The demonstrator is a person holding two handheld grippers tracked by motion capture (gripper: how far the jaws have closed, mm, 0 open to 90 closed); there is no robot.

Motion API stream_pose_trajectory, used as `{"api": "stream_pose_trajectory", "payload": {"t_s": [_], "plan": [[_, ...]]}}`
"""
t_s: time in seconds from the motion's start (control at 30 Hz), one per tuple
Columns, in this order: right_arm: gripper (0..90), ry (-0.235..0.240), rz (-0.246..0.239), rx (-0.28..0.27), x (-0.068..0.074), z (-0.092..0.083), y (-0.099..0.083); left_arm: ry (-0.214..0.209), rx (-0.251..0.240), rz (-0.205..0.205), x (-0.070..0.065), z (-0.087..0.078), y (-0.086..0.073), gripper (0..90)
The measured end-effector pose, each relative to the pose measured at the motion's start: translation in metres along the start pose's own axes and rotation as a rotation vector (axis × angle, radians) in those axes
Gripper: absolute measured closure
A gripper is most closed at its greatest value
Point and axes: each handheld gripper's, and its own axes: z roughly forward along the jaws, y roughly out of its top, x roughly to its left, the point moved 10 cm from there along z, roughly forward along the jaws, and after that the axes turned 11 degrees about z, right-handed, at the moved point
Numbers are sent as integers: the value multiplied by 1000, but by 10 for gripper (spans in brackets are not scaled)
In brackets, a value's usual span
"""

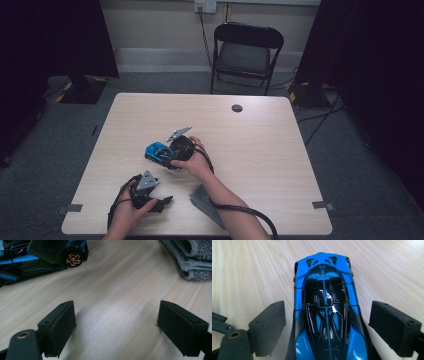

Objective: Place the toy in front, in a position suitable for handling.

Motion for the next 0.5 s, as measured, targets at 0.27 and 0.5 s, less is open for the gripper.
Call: {"api": "stream_pose_trajectory", "payload": {"t_s": [0.27, 0.5], "plan": [[133, -21, 1, 9, -5, 6, -3, 0, 0, 1, 0, 0, 0, 146], [139, -23, 0, 19, -4, 12, -6, 0, 1, 1, 0, 0, 0, 146]]}}
